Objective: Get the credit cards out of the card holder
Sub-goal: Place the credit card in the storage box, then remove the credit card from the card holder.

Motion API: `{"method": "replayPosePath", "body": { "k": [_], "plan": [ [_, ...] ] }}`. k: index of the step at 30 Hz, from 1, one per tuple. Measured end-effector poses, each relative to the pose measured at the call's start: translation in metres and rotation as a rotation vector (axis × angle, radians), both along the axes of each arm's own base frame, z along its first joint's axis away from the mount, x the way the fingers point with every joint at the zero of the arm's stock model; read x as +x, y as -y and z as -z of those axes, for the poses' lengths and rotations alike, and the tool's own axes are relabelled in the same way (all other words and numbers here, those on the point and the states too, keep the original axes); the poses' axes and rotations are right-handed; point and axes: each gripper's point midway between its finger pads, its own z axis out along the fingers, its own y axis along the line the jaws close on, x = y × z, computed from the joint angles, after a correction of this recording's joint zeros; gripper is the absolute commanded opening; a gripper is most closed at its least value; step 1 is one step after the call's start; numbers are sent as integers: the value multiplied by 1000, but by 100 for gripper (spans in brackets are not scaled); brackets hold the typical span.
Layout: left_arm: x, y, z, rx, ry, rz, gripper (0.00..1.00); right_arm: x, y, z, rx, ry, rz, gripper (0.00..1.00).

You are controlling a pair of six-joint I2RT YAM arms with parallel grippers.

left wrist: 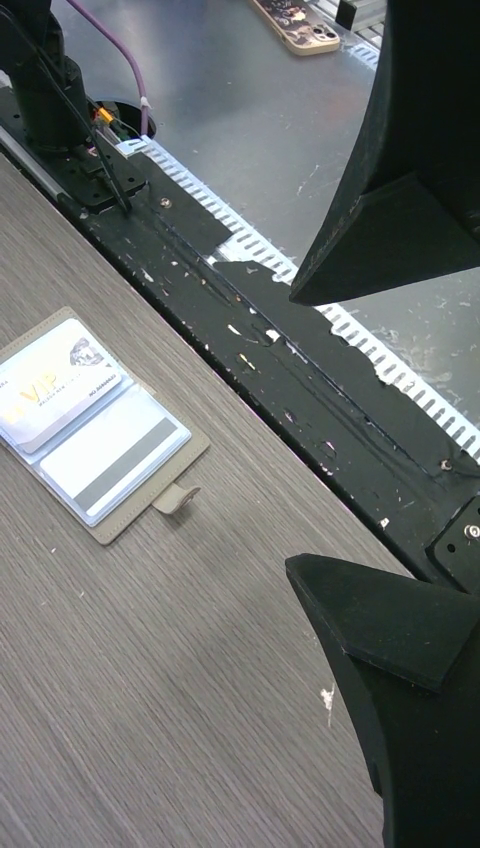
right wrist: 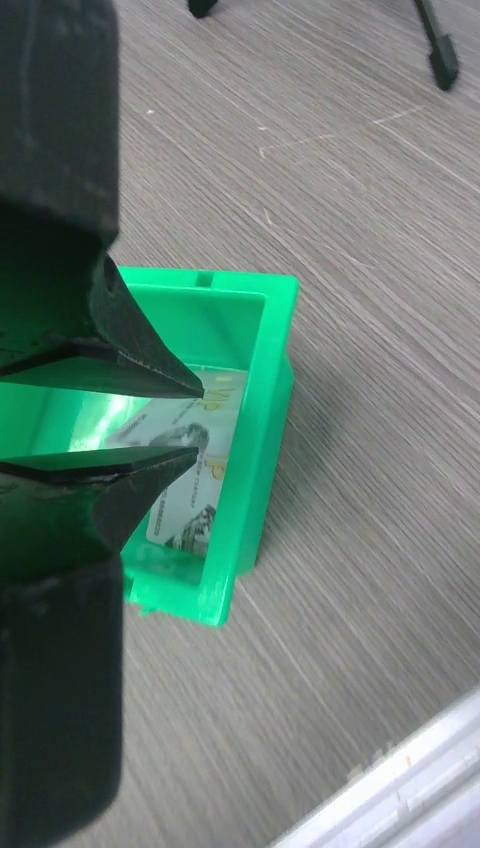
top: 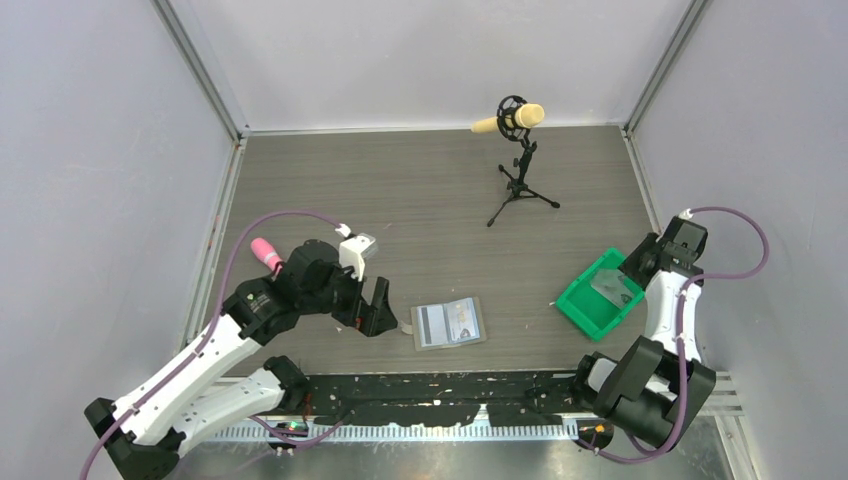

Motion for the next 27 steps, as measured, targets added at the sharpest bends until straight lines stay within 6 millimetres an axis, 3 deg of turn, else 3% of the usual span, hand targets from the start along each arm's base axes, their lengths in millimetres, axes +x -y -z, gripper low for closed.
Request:
{"method": "replayPosePath", "body": {
  "k": [10,16,19,27],
  "plan": [
    [2,-2,0,6,10,-12,100,3,31,-47,-137,35,105,36],
    [4,-6,10,53,-15,-37,100,17,24,-71,-124,72,100,37],
    [6,-7,17,80,-40,-48,100,26,-2,-74,-114,76,30,38],
    [10,0,29,102,-117,-83,96,38,-125,-72,-49,97,-311,39]
  ]
}}
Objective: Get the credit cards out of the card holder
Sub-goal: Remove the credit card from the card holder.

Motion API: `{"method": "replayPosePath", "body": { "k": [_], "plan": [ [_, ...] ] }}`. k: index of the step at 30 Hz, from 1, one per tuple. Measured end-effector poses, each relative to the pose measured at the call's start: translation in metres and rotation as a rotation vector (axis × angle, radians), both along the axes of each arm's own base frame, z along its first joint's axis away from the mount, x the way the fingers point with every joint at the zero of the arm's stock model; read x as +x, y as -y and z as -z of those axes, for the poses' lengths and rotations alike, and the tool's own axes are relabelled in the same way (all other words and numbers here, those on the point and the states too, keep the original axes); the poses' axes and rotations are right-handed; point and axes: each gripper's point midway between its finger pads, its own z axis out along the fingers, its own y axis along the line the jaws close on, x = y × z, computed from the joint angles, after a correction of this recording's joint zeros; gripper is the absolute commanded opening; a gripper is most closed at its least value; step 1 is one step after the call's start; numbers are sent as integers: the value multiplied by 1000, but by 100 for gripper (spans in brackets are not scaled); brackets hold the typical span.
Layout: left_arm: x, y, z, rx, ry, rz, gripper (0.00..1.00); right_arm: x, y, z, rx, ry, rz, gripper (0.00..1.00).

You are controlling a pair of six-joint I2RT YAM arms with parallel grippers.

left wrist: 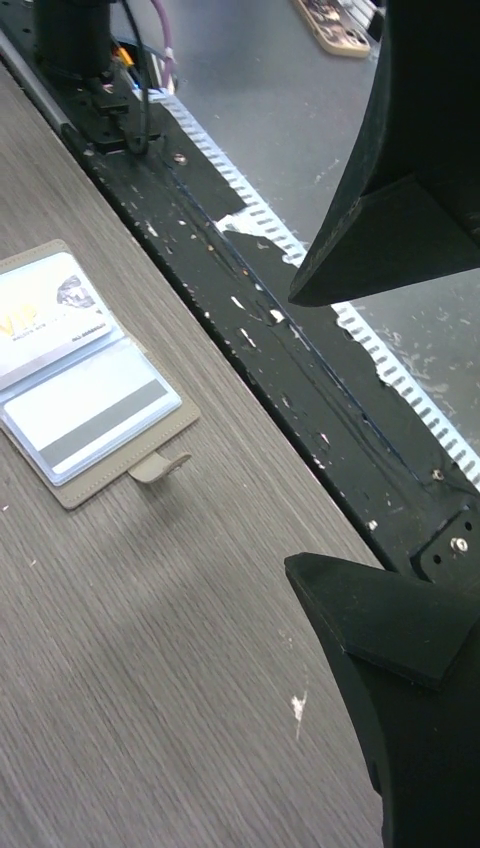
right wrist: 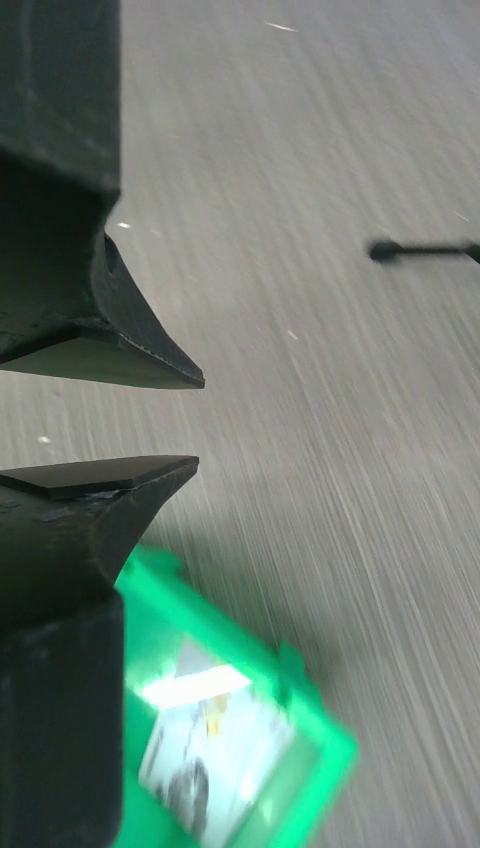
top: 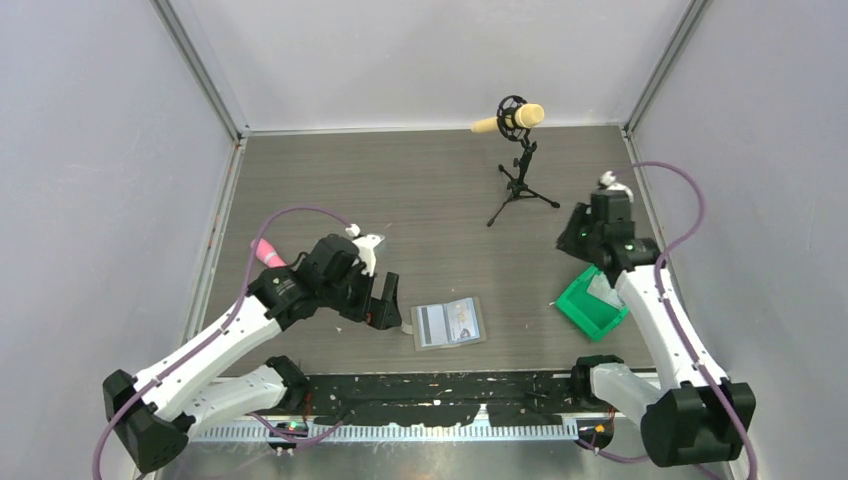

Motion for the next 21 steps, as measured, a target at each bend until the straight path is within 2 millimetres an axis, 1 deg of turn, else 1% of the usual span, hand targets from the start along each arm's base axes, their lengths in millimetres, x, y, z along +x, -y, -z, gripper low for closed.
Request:
{"method": "replayPosePath", "body": {
  "k": [1,2,4,9,10,12,13,15,16,18,21],
  "plan": [
    [1,2,2,-2,-13,-10,95,-3,-20,3,11,-2,-53,39],
    [3,4,5,-3,-22,-16,93,-5,-31,6,19,-10,-84,39],
    [4,11,13,-12,-53,-23,91,-14,-62,15,33,-29,-168,38],
    [-1,33,34,-79,-160,-7,87,-37,-118,31,78,-53,-315,38],
    [-1,38,38,-93,-180,-7,87,-42,-130,34,90,-54,-346,39],
    [0,46,43,-117,-212,-11,87,-53,-153,40,105,-60,-406,44],
    [1,50,45,-128,-222,-16,86,-60,-167,42,117,-63,-445,48],
    [7,58,48,-159,-224,-26,85,-72,-192,49,134,-68,-515,51],
    [10,62,50,-173,-222,-31,84,-77,-203,55,136,-75,-545,51],
    [14,68,55,-197,-226,-45,82,-86,-218,65,128,-94,-590,47],
    [21,77,62,-230,-232,-67,79,-94,-232,85,107,-138,-620,39]
  ]
}}
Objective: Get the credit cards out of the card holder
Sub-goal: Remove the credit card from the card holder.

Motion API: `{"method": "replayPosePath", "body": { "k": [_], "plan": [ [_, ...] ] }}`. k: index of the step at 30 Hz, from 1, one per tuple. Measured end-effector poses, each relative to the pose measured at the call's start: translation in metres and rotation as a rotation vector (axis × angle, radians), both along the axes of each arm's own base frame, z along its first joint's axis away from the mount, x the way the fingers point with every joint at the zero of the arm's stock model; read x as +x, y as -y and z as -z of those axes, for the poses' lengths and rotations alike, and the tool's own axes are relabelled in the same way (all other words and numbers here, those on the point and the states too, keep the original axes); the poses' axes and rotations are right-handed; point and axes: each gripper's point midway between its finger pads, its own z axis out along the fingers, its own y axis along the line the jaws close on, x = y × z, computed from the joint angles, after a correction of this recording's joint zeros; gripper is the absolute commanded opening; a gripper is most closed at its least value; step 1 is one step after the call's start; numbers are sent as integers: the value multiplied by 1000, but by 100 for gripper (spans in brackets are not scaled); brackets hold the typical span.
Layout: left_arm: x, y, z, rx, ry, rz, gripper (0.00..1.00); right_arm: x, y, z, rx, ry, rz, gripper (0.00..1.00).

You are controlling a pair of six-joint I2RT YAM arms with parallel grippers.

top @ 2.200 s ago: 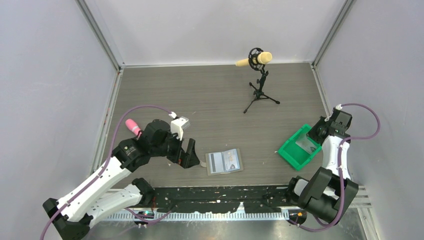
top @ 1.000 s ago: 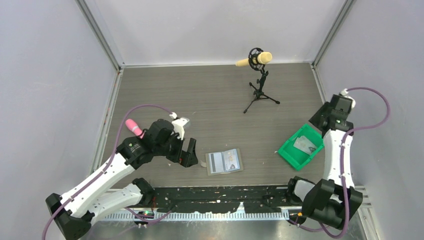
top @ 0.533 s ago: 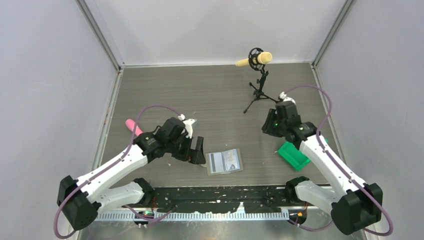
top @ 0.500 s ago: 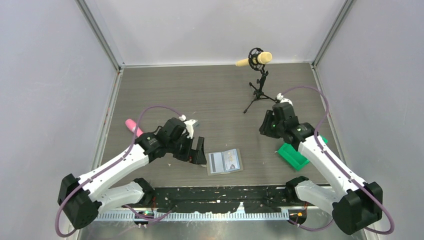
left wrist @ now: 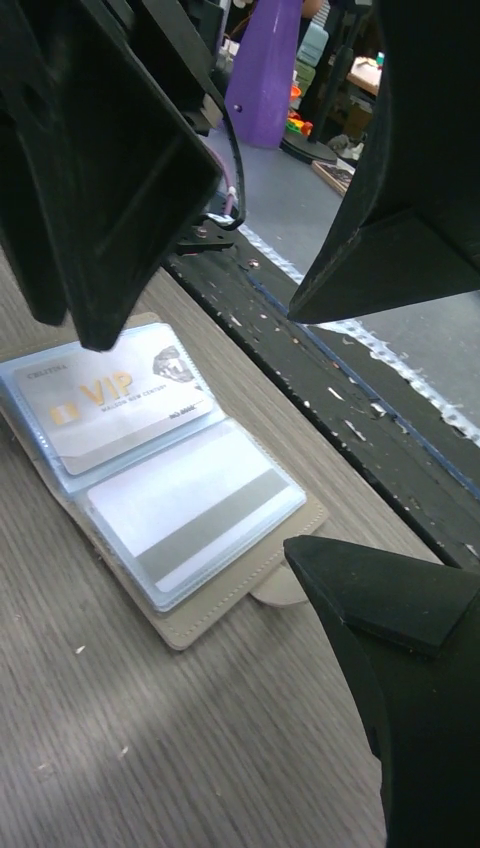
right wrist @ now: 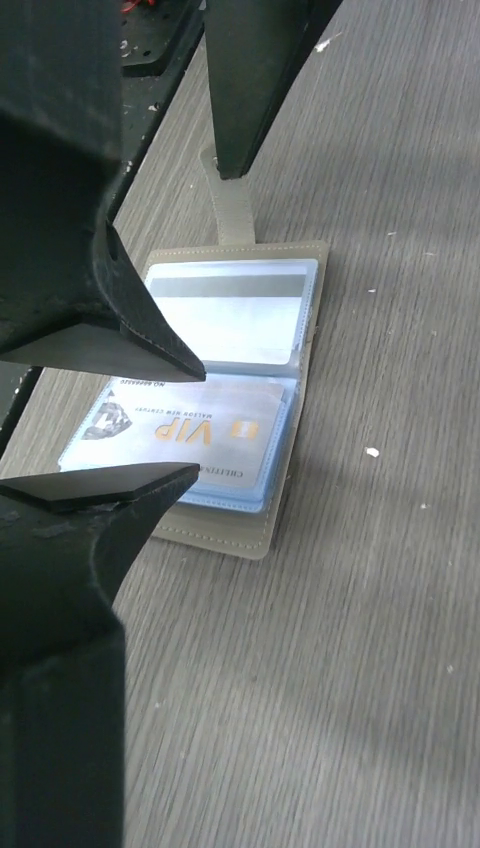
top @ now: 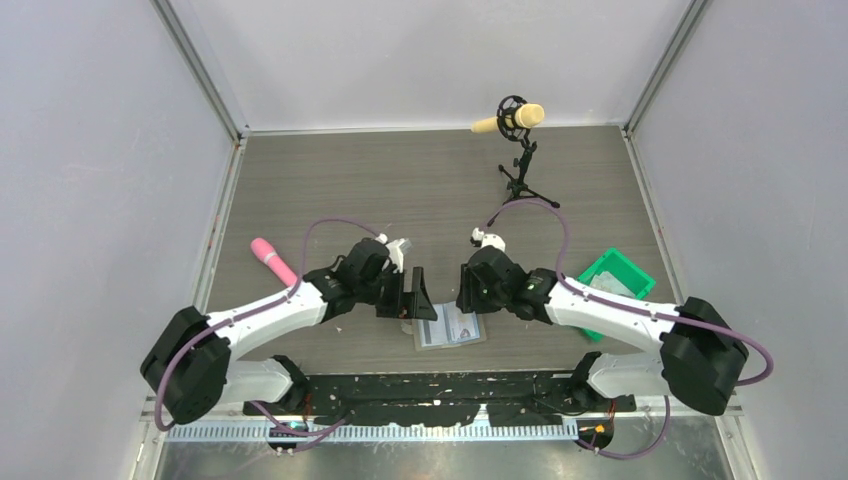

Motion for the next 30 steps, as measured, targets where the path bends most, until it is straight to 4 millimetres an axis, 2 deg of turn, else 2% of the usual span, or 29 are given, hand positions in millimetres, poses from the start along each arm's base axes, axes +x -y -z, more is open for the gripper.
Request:
{"method": "replayPosePath", "body": {
  "k": [3,8,12,18,25,30],
  "plan": [
    [4,5,8,-12,-10,-12,78,-3,-7,9,0,-15,-6,37],
    [6,8,23,-18,-20,-24,74,-3,-13,8,26,-2,-8,35],
    [8,11,26,-36,-17,-28,71,-3,-14,8,31,0,-6,35],
    [13,17,26,-68,6,-25,67,-5,-9,15,17,-8,5,37],
    [11,18,39,-67,-5,-15,63,-13,4,33,-22,-37,16,36],
    [11,20,47,-64,-17,-10,60,-15,5,40,-20,-44,19,33]
  ]
}}
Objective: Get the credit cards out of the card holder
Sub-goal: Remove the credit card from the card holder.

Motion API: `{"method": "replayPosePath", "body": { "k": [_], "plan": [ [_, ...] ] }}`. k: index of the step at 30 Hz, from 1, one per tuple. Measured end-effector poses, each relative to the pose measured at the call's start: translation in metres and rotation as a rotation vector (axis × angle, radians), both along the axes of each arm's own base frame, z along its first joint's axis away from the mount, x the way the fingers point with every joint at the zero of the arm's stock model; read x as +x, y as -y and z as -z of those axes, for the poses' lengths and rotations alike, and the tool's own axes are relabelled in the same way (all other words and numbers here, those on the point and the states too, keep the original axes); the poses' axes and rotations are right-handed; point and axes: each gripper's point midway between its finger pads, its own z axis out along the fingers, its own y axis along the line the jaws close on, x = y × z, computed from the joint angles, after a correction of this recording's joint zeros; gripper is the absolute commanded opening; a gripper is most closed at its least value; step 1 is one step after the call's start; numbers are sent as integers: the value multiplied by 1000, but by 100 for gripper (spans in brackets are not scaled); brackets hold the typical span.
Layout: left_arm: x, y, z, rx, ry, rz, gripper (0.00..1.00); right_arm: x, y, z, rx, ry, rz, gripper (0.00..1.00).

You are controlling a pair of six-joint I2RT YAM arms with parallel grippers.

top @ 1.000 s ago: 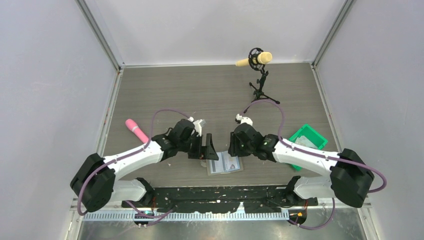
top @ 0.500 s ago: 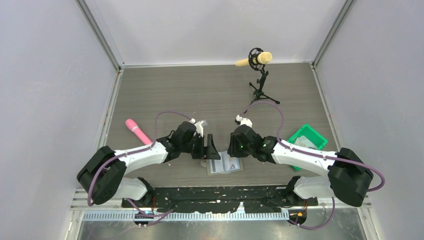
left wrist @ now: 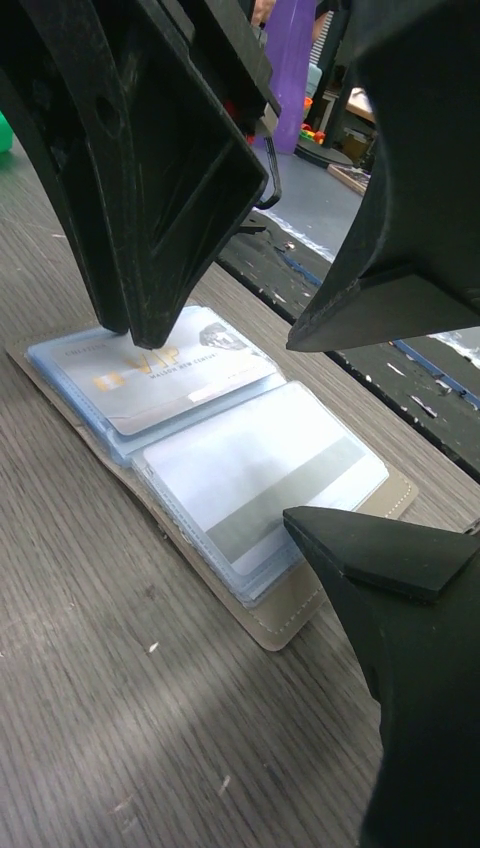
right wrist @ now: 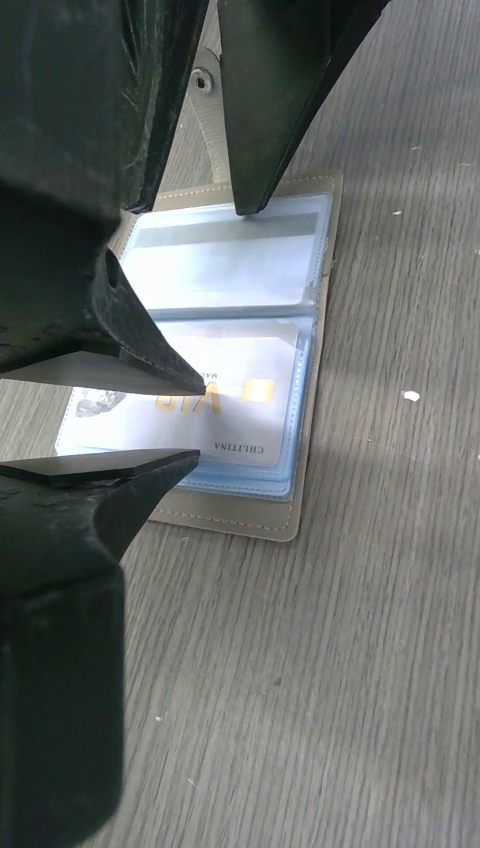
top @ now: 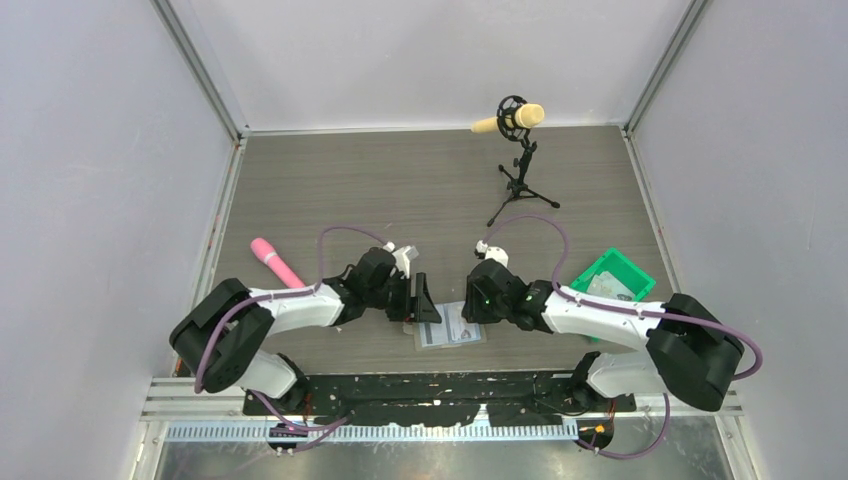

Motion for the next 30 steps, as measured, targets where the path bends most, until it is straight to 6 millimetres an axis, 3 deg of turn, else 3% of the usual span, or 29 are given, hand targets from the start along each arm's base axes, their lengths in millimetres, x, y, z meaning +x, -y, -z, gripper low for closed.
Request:
{"method": "replayPosePath", "body": {
  "k": [16,24,30],
  "plan": [
    [2,3,0,-12,10,-1,56,1,-7,8,67,4,28,24],
    [6,8,-25,-55,52,-53,50,0,-8,9,89,10,34,24],
    [1,13,-10,-36,-3,-62,47,0,-8,9,99,13,38,24]
  ]
}}
